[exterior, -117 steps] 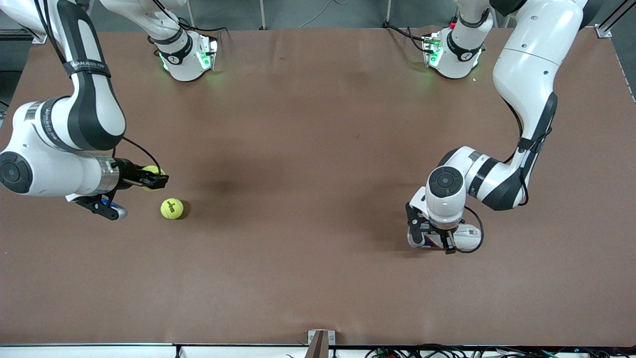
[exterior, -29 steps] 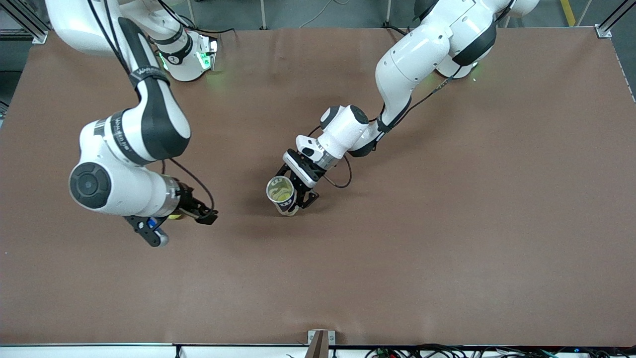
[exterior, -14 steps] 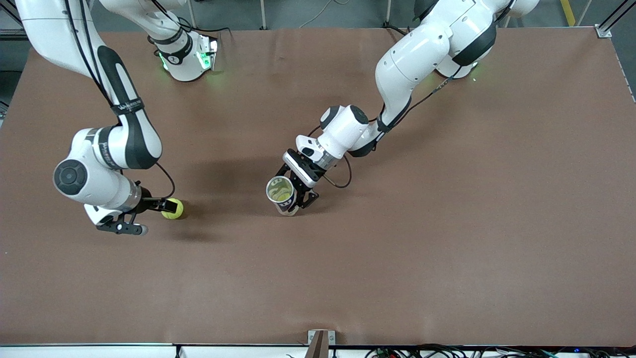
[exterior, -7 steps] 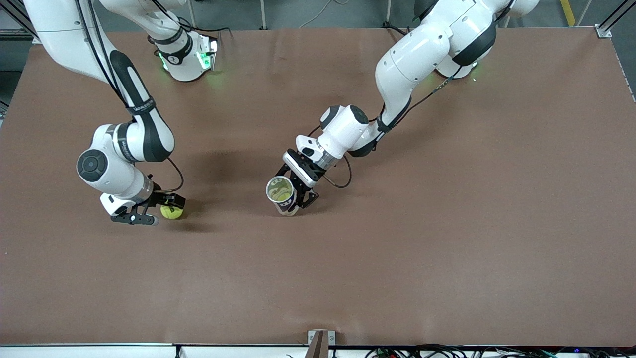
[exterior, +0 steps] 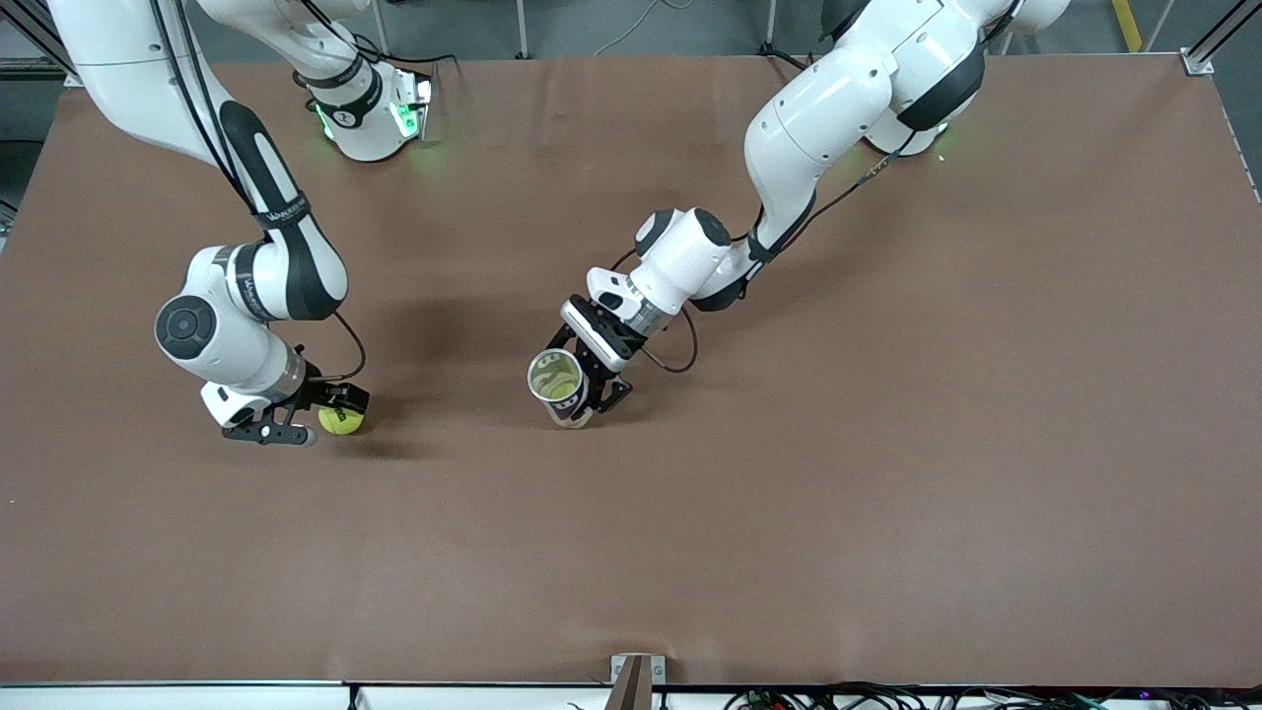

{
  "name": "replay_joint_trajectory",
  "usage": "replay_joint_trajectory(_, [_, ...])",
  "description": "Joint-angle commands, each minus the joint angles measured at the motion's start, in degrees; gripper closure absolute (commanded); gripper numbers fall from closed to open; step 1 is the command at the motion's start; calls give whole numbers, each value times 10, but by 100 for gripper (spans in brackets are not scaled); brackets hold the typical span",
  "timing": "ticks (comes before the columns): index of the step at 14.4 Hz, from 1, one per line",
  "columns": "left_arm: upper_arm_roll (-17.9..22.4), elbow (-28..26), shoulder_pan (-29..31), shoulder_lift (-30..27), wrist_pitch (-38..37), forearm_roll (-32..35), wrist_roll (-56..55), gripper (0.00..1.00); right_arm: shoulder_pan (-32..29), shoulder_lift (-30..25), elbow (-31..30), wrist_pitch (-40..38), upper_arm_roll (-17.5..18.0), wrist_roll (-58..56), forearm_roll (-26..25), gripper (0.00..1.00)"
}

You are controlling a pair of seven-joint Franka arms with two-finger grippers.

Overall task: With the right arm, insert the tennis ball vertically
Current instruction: 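Lower the right gripper onto the second ball and grasp it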

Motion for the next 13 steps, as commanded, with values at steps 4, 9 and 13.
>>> replay_joint_trajectory(4, [2, 0, -3, 8, 4, 6, 5, 24, -8, 15, 10, 7, 7, 0, -7, 11])
replay_joint_trajectory(9, [2, 0, -3, 8, 4, 6, 5, 24, -8, 21, 13, 8, 7, -2, -7, 31])
replay_joint_trajectory(13, [2, 1, -2, 7, 4, 5, 4, 24, -10, 27, 17, 12, 7, -3, -7, 33])
